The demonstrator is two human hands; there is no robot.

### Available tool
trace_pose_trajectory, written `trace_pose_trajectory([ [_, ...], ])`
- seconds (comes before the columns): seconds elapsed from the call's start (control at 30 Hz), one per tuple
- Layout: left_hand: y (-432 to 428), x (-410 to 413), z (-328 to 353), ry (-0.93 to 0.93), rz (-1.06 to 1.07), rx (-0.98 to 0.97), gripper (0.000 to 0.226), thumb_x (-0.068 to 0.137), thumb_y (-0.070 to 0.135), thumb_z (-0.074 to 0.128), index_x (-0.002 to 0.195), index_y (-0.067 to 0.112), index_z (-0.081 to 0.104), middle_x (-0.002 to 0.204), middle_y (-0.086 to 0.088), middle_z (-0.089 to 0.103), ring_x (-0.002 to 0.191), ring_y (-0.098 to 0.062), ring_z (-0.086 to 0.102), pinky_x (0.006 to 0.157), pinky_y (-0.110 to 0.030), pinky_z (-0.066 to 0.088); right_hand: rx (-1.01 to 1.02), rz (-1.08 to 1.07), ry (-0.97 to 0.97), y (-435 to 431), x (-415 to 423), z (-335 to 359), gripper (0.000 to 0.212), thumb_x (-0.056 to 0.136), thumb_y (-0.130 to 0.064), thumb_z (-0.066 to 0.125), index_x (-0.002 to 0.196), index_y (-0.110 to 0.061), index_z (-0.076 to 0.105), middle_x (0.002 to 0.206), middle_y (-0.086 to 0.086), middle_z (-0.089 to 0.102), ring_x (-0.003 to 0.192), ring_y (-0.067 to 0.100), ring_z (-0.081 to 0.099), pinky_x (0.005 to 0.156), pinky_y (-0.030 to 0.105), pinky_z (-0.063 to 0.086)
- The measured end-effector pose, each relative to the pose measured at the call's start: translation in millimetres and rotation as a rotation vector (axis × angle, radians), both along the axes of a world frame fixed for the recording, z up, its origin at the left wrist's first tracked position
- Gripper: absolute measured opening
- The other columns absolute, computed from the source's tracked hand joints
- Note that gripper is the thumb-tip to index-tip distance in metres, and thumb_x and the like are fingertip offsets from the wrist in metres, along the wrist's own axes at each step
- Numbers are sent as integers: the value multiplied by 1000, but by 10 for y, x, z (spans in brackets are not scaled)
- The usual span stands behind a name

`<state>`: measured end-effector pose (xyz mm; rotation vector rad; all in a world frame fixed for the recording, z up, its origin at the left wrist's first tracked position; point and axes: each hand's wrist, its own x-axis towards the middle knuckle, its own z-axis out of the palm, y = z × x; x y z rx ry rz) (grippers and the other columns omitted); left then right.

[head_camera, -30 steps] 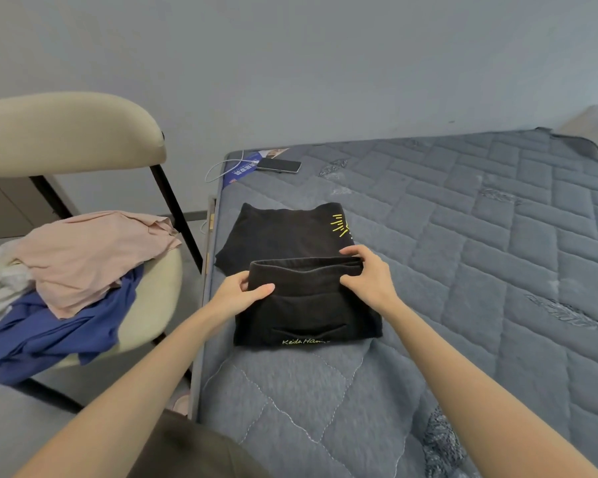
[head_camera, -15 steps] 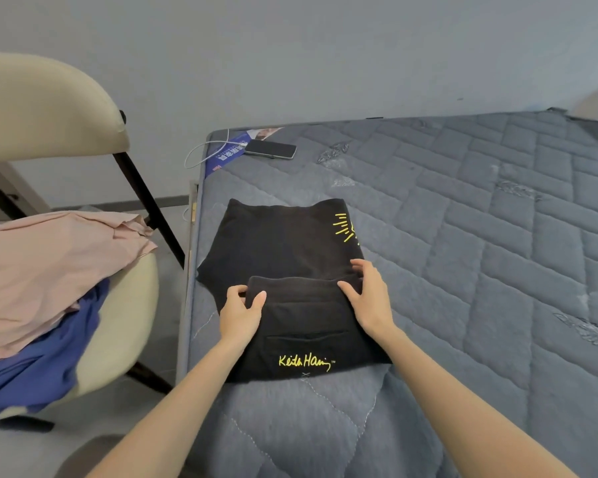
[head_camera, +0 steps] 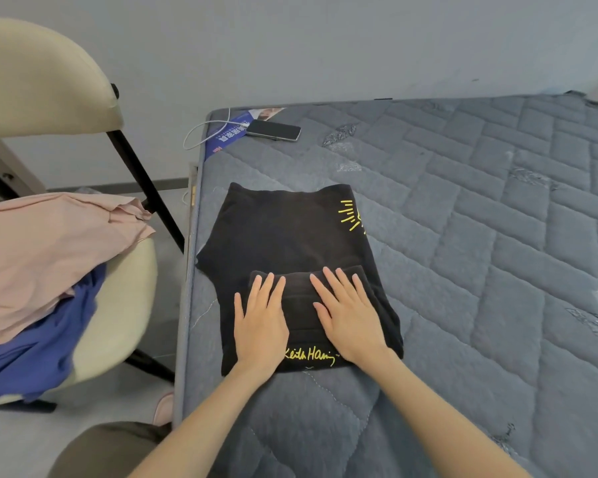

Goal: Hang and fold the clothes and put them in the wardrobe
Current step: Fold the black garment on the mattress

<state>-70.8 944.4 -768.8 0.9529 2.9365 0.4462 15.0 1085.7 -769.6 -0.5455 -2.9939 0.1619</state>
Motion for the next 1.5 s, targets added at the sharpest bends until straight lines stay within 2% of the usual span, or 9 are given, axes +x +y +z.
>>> trace_pose_trajectory([
  [0.33, -167, -112, 67, -133, -131, -159, 59, 96, 52, 0, 150, 28, -5, 157, 9, -11, 144, -17, -18, 113, -45, -12, 16, -9, -174, 200, 155, 162, 94, 72, -67, -35, 152, -33, 3, 161, -3, 0, 147, 24, -8, 115, 47, -11],
  [0.43, -309, -63, 107, -48, -252, -119, 79, 79, 68, -19, 148, 32, -10, 153, 11, -22, 141, -14, -23, 109, -43, -22, -4, 127, -138, 143, 261, 314, 75, 87, -66, -14, 151, -34, 8, 160, -2, 8, 148, 22, -2, 115, 48, -8],
  [0.53, -487, -15, 147, 8, -440, -144, 76, 85, 73, 4, 149, 33, -9, 155, 7, -22, 143, -14, -22, 113, -45, -20, -38, 298, -189, 121, 454, 344, 69, 89, -71, 11, 149, -41, -6, 160, -8, -5, 146, 18, -10, 115, 43, -11],
  [0.67, -633, 5, 88, 96, -559, -330, 94, 78, 78, 32, 151, 27, 2, 157, -11, 15, 143, -32, 13, 111, -53, 18, 70, 414, -246, 186, 575, 246, 88, 83, -73, 37, 151, -36, -4, 160, 4, -1, 145, 32, -3, 114, 48, -2],
  [0.77, -622, -28, 100, 66, -550, -329, 108, 75, 64, 60, 149, 28, -10, 154, -16, 23, 139, -39, 24, 105, -49, 32, 106, 426, -282, 205, 567, 268, 96, 84, -46, 59, 151, -31, -8, 160, 11, -6, 145, 37, -5, 115, 47, -2],
  [0.9, -562, 8, 219, -5, -560, -489, 94, 92, 29, 57, 146, 30, -20, 156, -12, -19, 143, -35, -14, 116, -44, 4, 112, 374, -397, 101, 569, 369, 95, 91, -5, 55, 149, -27, -17, 157, 12, -20, 144, 39, -13, 119, 49, 1],
  [1.17, -779, 64, 564, -275, -419, -94, 56, 97, 9, 45, 144, 37, 31, 151, 7, 34, 141, -13, 26, 110, -31, 31, -83, 290, -313, 102, 582, 759, 65, 92, -1, 37, 149, -31, 26, 152, 2, 34, 132, 26, 42, 107, 35, 35],
  [1.3, -997, 132, 771, -360, -351, 89, 43, 91, 10, 48, 124, 36, 55, 82, 35, 59, 71, 7, 54, 69, -19, 38, -71, 231, -242, -31, 653, 971, 52, 86, -13, 41, 133, -35, 48, 121, 1, 62, 110, 28, 56, 90, 35, 45],
  [1.5, -1133, 116, 985, -708, -239, 34, 21, 77, 36, 49, 77, 24, 66, 78, 4, 68, 75, -12, 63, 75, -29, 48, -614, 152, -549, -206, 676, 1287, 44, 78, -9, 43, 108, -32, 65, 105, -3, 67, 100, 21, 59, 85, 32, 50],
])
